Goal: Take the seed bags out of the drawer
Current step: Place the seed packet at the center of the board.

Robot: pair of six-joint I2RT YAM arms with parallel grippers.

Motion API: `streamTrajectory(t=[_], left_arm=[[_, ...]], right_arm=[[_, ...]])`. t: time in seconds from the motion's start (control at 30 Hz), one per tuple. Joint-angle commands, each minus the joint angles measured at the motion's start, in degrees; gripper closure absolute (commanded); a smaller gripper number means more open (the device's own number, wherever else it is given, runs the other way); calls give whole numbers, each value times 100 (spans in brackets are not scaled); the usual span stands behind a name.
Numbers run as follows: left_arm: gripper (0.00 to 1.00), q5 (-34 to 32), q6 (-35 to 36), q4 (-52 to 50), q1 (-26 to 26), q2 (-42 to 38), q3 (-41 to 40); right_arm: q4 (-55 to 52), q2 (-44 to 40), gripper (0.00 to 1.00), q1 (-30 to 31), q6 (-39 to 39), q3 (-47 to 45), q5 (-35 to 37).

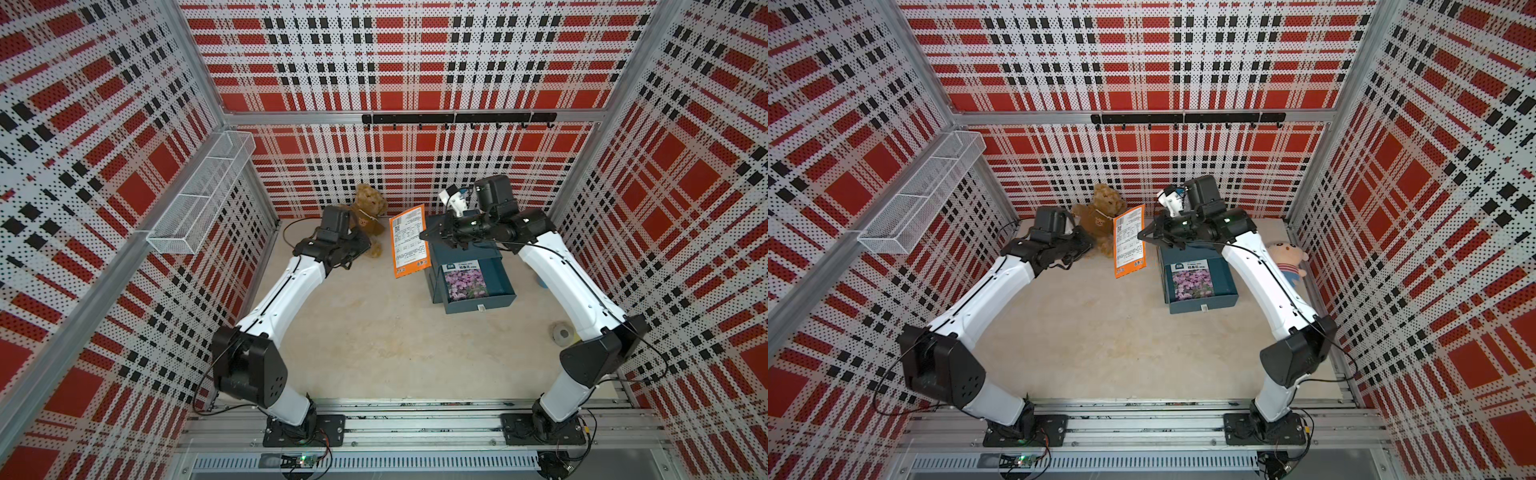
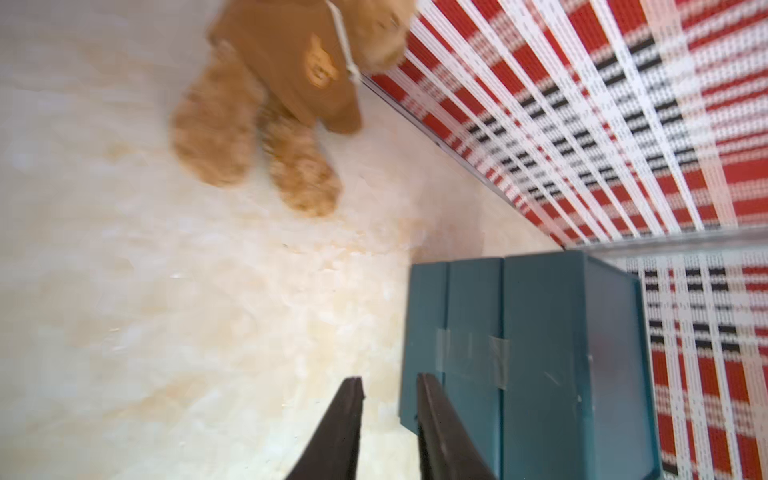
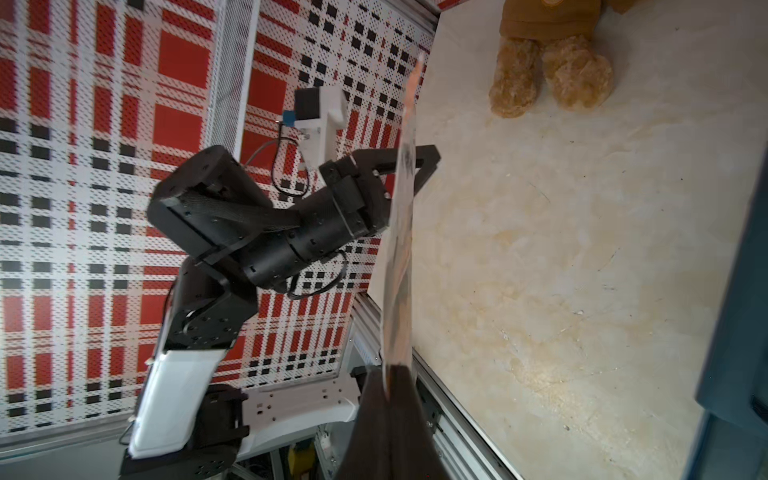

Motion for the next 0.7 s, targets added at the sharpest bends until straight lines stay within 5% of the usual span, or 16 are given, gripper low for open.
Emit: streamTrajectory(t=[0.0,0.17,0.37,0.67], left_arm=[[71,-63,-202,236,595,-778,-573],[71,107,-265,255,1048,-1472,-1283],[71,322,-239,258,1208,-1839,-1708],[71,525,-159,247,1223,-1832,-1764]], right_arm=[[-998,750,100,552,-241,864,1251],[-1999,2050,100,1080,-385,2350,2716],[-2482,2848,100,1473,-482,2687,4152],[-2580,3480,100,1765,-482,2976,4956]])
